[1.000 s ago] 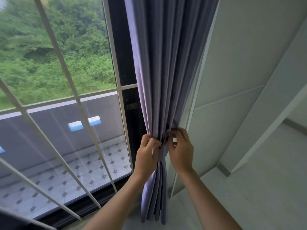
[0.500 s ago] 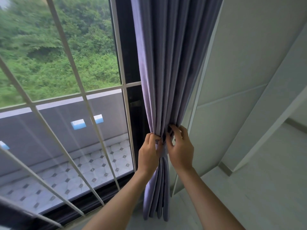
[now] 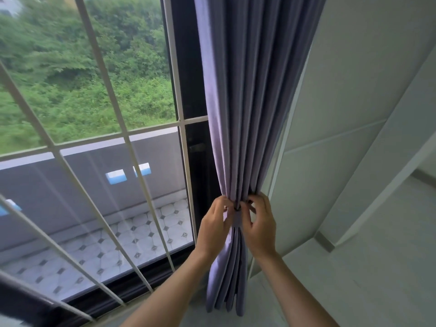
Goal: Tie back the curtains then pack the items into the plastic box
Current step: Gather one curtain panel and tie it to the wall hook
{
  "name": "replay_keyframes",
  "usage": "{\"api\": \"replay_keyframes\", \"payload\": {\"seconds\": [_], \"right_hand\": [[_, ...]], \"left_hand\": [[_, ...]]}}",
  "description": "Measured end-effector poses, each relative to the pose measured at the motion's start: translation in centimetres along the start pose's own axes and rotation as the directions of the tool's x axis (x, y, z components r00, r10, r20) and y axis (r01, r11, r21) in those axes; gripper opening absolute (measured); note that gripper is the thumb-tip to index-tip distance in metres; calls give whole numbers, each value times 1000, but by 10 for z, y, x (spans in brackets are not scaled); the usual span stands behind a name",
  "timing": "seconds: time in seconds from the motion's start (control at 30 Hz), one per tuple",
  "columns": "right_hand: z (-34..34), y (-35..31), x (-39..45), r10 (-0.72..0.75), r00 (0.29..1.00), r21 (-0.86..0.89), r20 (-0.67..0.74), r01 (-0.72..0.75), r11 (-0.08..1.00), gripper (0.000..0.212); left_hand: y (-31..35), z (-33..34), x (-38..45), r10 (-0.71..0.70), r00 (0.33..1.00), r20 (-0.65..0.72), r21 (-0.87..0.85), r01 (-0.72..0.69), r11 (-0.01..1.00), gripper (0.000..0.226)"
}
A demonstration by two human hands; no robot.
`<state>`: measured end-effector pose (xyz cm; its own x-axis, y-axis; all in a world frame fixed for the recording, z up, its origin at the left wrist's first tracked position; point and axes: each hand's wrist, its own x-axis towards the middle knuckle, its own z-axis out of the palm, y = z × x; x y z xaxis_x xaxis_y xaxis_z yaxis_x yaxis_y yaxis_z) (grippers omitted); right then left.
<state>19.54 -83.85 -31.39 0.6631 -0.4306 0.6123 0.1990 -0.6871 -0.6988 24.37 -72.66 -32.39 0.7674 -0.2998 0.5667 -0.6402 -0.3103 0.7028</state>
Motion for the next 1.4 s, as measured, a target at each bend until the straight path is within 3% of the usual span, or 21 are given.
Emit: {"api": "replay_keyframes", "payload": {"seconds": [0.1,0.2,0.27,0.4,0.5,0.6,0.8,1.0,1.1,1.17,1.23,1.3,1.4], "right_hand": [[-1,17,-17,258,964,115,-68,-249,962,29],[2,47,-35,539,833,-177,126,-516,838,38],[6,59,-41,599,744,-337,298,-505,795,41],[16,59,-27,540,752,-416,378,-383,825,25],[20,53,-17,492,754,-444,436,-295,846,17],[23,55,-19,451,770,-442,451,-246,862,26],[12,56,-42,418,808,-370,415,-270,889,45],[22,62,-37,433,775,-421,459,-240,875,28],[20,68,-43,426,765,-450,484,-200,870,26],[17,69,-48,432,755,-468,494,-188,864,26],[15,68,-54,446,745,-474,497,-198,858,25],[16,70,-57,469,735,-479,490,-222,849,23],[20,71,-55,516,708,-472,482,-286,834,24]], "left_hand": [[-9,3,-17,-98,995,-34,31,99,995,19],[-32,9,-37,-157,985,76,234,136,963,11],[-46,15,-45,-261,943,205,377,170,911,9],[-46,31,-36,-394,863,317,583,151,798,35],[-45,40,-26,-396,874,282,595,164,787,30],[-51,44,-21,-383,887,260,602,161,782,21],[-63,38,-37,-374,894,246,604,161,781,12],[-63,42,-35,-400,879,261,600,177,780,6],[-71,41,-38,-409,878,249,574,206,792,24],[-74,42,-40,-399,881,255,588,186,787,22],[-73,45,-42,-406,877,256,523,227,821,7],[-68,47,-42,-444,862,246,464,298,835,25],[-56,48,-39,-511,828,231,466,367,805,21]]}}
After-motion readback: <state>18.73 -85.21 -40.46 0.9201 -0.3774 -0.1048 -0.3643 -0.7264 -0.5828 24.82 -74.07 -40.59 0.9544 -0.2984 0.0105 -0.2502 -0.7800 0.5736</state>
